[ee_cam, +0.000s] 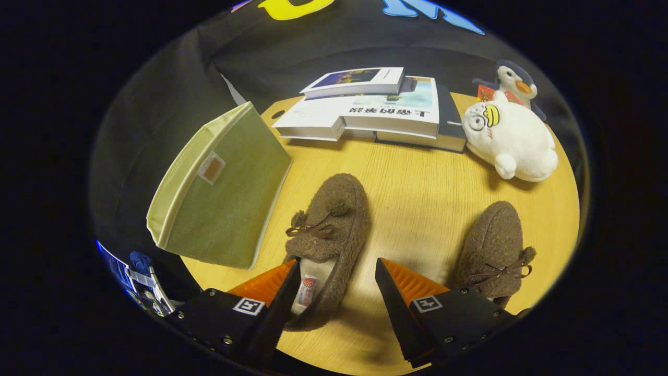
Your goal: Open the storage box then place both shoes into the box .Put the left shoe in first, then the right shoe, with the right side of both shoes facing outward in a uniform manner.
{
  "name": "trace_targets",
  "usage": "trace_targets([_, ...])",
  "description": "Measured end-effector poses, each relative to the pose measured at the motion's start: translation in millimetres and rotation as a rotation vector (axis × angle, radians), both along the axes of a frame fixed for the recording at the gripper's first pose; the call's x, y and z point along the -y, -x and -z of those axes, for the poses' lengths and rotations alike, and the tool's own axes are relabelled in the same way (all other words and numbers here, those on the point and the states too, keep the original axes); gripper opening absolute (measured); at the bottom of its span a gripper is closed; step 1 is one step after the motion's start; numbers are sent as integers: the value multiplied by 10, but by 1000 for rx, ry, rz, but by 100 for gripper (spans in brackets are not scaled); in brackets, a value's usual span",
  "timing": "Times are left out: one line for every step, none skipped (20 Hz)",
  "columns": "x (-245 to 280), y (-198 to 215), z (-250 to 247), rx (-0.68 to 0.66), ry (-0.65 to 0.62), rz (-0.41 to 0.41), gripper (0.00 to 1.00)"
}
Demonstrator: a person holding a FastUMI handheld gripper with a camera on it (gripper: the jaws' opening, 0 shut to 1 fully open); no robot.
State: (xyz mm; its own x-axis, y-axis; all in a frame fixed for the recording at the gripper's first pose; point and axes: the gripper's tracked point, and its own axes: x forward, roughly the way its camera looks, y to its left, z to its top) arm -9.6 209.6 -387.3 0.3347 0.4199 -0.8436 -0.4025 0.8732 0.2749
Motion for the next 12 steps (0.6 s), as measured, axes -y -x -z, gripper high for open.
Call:
trace_targets([7,-29,64,-10,11,13,86])
trace_targets([-12,-62,107,-17,14,25,85])
trace_targets([-16,-101,172,-21,25,39,84])
trace_targets([-22,-155,204,-18,34,50,84])
trace_targets([-23,-196,246,-20,48,63,84])
trace_targets([-36,-212,303,-28,55,72,65])
trace_targets([-73,-207,331,-48,44,77,61])
trace_targets([-155,-184,345,-69,12,84,46])
trace_targets([-160,-198,333,-74,13,100,34])
trace_targets([-134,-203,341,-71,24,110,18])
trace_targets([-143,-213,381,-66,34,120,11])
trace_targets([-105,-201,302,-64,47,118,3])
